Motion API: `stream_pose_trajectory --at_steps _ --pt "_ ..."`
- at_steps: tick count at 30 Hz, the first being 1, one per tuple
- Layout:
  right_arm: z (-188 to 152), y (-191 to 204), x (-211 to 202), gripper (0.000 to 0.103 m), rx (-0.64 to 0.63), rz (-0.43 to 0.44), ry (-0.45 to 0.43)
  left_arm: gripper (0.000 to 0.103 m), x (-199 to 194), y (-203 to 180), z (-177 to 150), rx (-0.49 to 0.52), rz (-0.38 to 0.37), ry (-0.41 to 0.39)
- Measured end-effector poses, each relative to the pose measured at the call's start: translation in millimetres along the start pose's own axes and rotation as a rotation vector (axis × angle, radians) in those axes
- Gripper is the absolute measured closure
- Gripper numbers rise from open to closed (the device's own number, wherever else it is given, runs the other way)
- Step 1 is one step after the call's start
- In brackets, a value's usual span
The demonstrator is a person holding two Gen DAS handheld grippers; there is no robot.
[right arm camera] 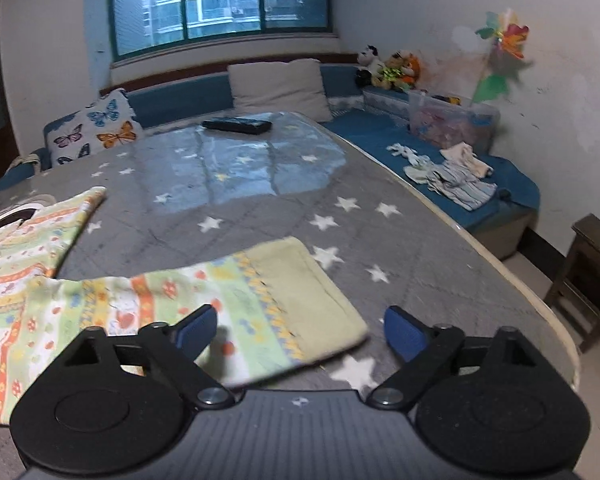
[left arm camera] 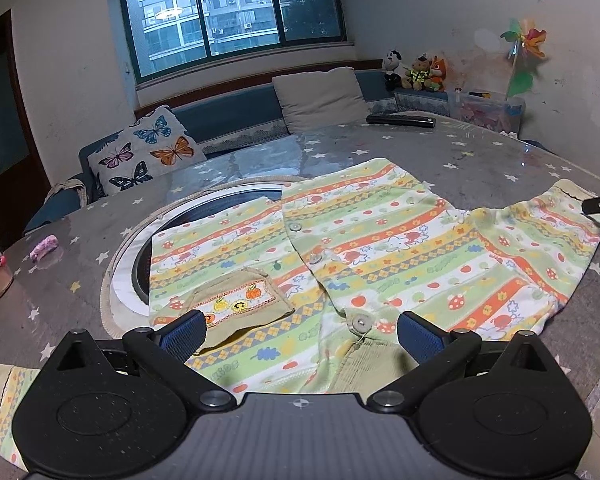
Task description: Fold clothes
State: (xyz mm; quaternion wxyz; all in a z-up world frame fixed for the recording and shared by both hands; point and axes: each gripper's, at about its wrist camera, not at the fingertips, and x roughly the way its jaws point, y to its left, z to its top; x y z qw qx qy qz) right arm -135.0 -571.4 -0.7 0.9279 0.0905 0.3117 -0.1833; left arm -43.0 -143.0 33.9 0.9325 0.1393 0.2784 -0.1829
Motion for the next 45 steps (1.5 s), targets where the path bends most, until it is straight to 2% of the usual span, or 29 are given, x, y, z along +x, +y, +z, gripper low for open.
stream_pose_trajectory --at_steps 4,10,18,22,30,36,45 --pt "-2 -4 0 0.026 0.012 -0.017 0.003 0.000 0 1 -1 -0.001 0.005 0.007" --pt "0 -1 0 0.048 0.013 -0.042 -0.003 0.000 0 2 -3 -0.010 0.010 0.013" --pt "3 5 -7 0.089 0.046 -0.015 -0.010 0.000 -2 3 -5 -0.021 0.012 0.012" --pt "8 13 -20 0.093 0.047 0.040 -0.037 0.000 -2 5 -5 -0.029 0.019 0.013" --pt "29 56 -45 0.093 0.034 0.282 -0.073 0.000 -7 8 -9 -0.047 0.022 0.007" --pt "51 104 -60 0.094 -0.018 0.458 -0.083 0.000 -13 18 -13 -0.073 0.035 -0.006" --pt "73 181 -78 0.094 -0.123 0.632 -0.090 0.000 -21 31 -21 -0.112 0.038 -0.024"
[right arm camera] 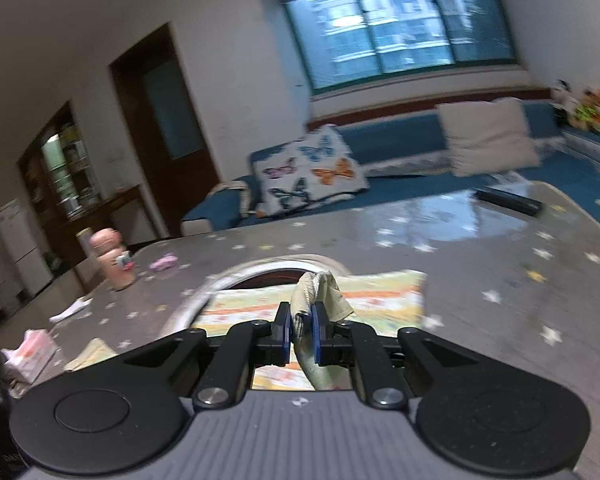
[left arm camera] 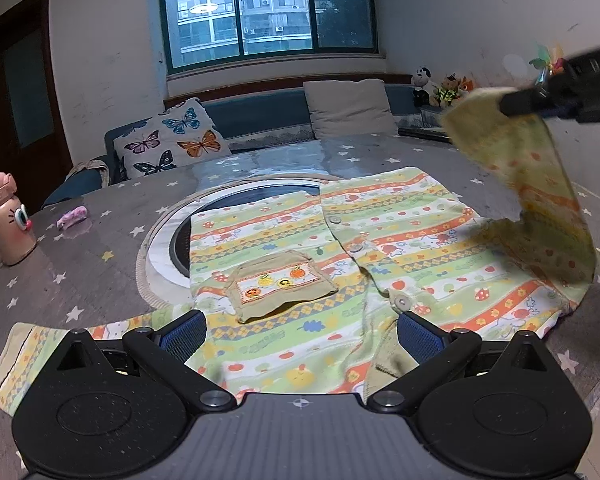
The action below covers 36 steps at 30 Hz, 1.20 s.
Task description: Fold clothes
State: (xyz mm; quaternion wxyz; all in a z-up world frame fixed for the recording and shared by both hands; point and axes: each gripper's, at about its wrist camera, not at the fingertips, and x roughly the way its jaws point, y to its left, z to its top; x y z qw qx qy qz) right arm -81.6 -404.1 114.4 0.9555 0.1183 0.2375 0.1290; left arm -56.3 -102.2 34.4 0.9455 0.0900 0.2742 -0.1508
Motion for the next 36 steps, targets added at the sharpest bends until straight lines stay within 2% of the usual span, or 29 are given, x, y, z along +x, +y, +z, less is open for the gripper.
stream_pose_trajectory --at_steps 10,20,22,24,29,36 --pt "6 71 39 0.094 -0.120 0.135 0.046 0.000 -5 16 -7 -0.043 0.008 -0.009" --pt "-11 118 69 0.093 -0.188 0.210 0.122 0.000 -7 27 -13 -0.067 0.024 -0.003" --pt "-14 121 72 0.092 -0.185 0.218 0.132 0.000 -7 29 -13 -0.073 0.029 0.000" --pt "-17 122 77 0.086 -0.178 0.234 0.143 0.000 -7 29 -13 -0.074 0.032 0.001" --pt "-20 122 77 0.085 -0.182 0.250 0.143 0.000 -8 30 -13 -0.071 0.035 0.005" --pt "-29 91 71 0.074 -0.159 0.180 0.167 0.000 -11 31 -14 -0.066 0.042 0.008"
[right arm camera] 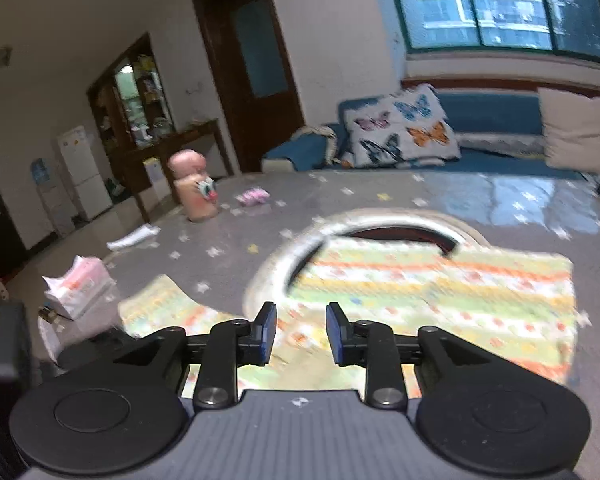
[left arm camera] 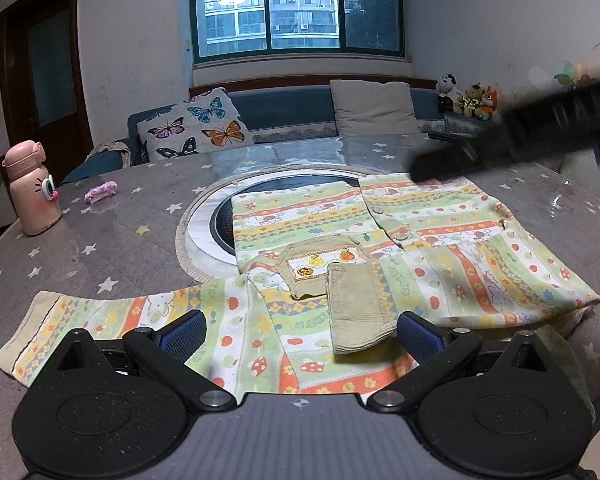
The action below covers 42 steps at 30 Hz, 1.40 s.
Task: Fold clothes
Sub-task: 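Move the left gripper toward the khaki-cuffed sleeve beside the patch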
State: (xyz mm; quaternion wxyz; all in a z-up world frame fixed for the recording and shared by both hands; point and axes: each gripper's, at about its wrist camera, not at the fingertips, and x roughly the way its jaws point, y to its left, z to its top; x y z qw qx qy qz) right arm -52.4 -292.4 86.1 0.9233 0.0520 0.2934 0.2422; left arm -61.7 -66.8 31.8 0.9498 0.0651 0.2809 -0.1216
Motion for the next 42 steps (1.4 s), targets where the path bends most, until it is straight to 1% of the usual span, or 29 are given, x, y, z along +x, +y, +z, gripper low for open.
stream_pose_trajectory --at_steps 1,2,3,6,9,13,17,18,19,21,23,27,29,33,37,39,42 --pt "-5 -5 -1 0.071 0.006 -0.014 0.014 0.000 -1 0 0 0.002 0.005 -0.002" --pt "-11 -12 -2 0.064 0.013 -0.032 0.031 0.000 -2 1 0 0.003 0.011 -0.003" --pt "-18 -18 -3 0.061 0.017 -0.052 0.048 0.000 -2 2 1 0.002 0.016 -0.004" --pt "-37 -33 -9 0.061 0.024 -0.108 0.088 0.000 -3 7 3 -0.006 0.035 -0.005" --pt "-53 -48 -17 0.061 0.055 -0.134 0.112 0.000 -3 9 7 -0.013 0.049 -0.008" --pt "-69 -65 -30 0.057 0.090 -0.177 0.128 0.000 0 5 11 -0.006 0.047 -0.011" --pt "-83 -78 -41 0.055 0.089 -0.234 0.146 0.000 5 -3 14 0.009 0.036 -0.006" --pt "-85 -80 -44 0.055 0.085 -0.232 0.142 0.000 7 -5 15 0.013 0.033 -0.004" --pt "-86 -81 -47 0.055 0.077 -0.237 0.144 0.000 9 -7 15 0.017 0.031 -0.001" --pt "-86 -82 -51 0.051 0.064 -0.250 0.145 0.000 12 -11 16 0.024 0.026 0.003" --pt "-81 -82 -53 0.051 0.055 -0.258 0.135 0.000 16 -14 17 0.033 0.023 0.007" --pt "-66 -86 -43 0.050 0.049 -0.250 0.096 0.000 24 -20 20 0.048 0.023 0.015" --pt "-62 -87 -35 0.049 0.040 -0.249 0.092 0.000 28 -22 21 0.053 0.027 0.022" --pt "-54 -91 -14 0.049 0.042 -0.248 0.086 0.000 36 -22 20 0.058 0.047 0.040" --pt "-56 -96 0 0.049 0.047 -0.262 0.115 0.000 45 -18 16 0.062 0.087 0.073" --pt "-57 -95 2 0.045 0.038 -0.261 0.126 0.000 48 -14 13 0.055 0.100 0.087" --pt "-53 -87 2 0.042 0.008 -0.254 0.117 0.000 49 -10 12 0.039 0.104 0.093"
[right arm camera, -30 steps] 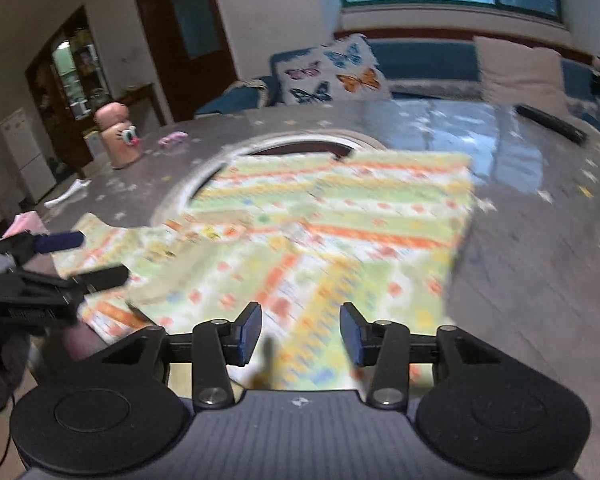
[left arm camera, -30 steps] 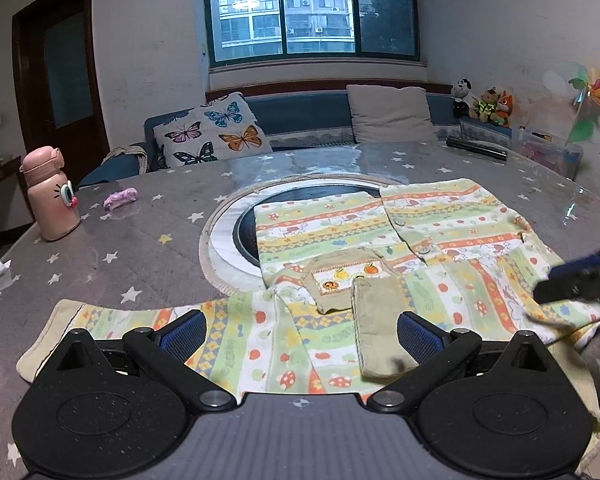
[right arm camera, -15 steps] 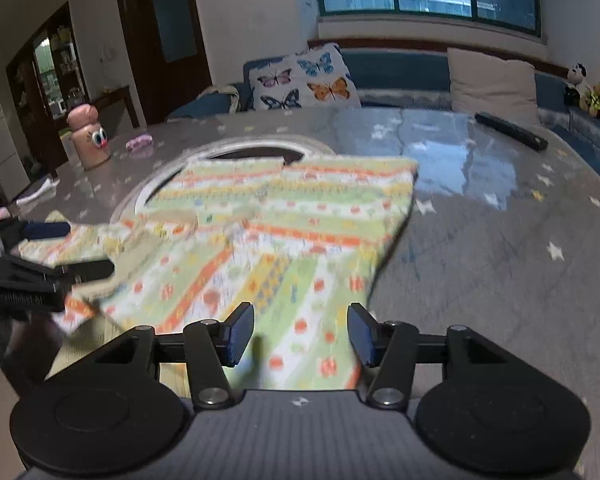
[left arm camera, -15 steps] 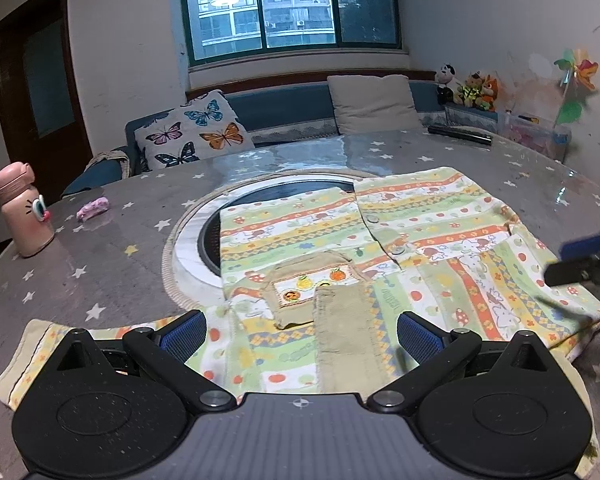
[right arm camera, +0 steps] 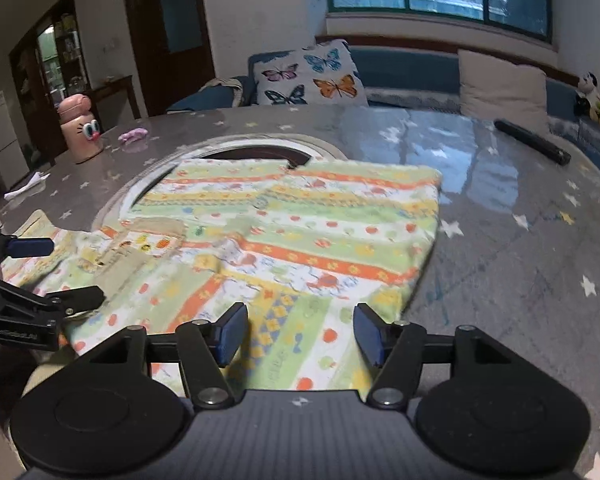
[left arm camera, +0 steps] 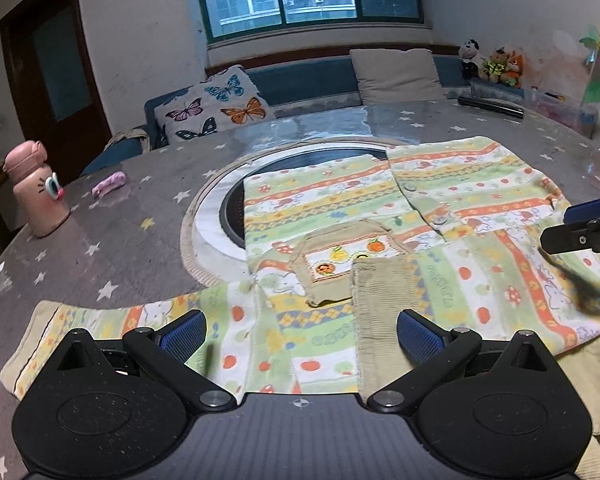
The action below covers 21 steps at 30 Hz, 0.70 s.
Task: Fold clothes
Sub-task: 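Move the left gripper toward the khaki-cuffed sleeve beside the patch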
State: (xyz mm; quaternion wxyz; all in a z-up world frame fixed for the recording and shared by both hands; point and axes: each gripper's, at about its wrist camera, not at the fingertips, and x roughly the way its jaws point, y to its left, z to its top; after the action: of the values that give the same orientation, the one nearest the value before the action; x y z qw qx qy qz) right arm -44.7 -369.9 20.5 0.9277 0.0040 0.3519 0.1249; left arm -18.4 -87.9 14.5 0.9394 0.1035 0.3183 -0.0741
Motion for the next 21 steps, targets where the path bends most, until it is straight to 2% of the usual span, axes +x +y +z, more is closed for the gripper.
stream_pose_trajectory --at_steps 7,11,16,21 --pt "7 32 6 0.038 -0.062 0.049 -0.022 0.000 -3 8 -1 -0.035 0.009 0.010" --pt "5 51 14 0.029 -0.110 0.064 -0.007 0.000 -7 20 -1 -0.081 0.043 0.013" --pt "1 63 11 0.027 -0.160 0.070 -0.015 0.000 -17 46 -5 -0.148 0.119 -0.004" --pt "-1 63 9 0.026 -0.155 0.071 -0.011 0.001 -27 80 -13 -0.230 0.221 -0.016"
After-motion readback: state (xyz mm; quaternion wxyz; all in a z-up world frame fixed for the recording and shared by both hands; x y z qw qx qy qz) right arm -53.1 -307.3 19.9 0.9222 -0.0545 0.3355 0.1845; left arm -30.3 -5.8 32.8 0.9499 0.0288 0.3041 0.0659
